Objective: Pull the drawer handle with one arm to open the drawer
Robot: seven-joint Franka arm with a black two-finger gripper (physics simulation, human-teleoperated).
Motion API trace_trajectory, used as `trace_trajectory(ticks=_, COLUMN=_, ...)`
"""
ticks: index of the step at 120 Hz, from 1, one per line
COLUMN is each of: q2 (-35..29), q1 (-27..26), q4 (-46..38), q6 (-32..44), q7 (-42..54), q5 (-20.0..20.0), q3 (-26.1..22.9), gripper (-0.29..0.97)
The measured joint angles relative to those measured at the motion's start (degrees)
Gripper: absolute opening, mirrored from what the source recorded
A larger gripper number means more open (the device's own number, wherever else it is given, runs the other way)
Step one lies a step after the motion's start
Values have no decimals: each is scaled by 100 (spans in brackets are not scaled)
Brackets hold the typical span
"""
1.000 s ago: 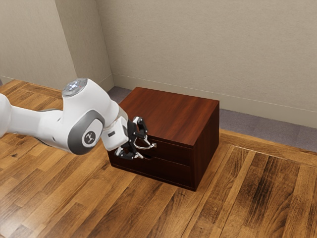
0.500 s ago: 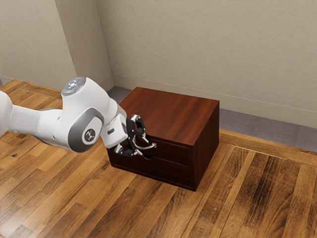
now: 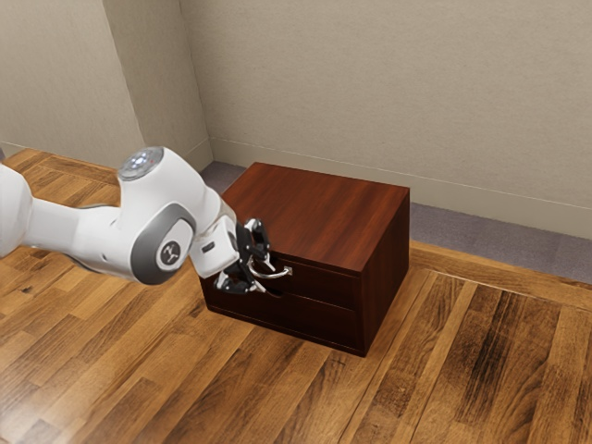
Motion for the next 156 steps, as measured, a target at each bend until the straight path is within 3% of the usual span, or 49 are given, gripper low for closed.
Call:
trace_trajectory(ticks=89, q2=14, q1=-5, q4=-9, q6=23, q7=-70, q5=-1, q3=26, gripper=2)
trace_trajectory(ticks=156, q2=-245, q1=-16, q4=-237, q6=-12, q7=-107, q5=-6, q3=26, gripper=-3)
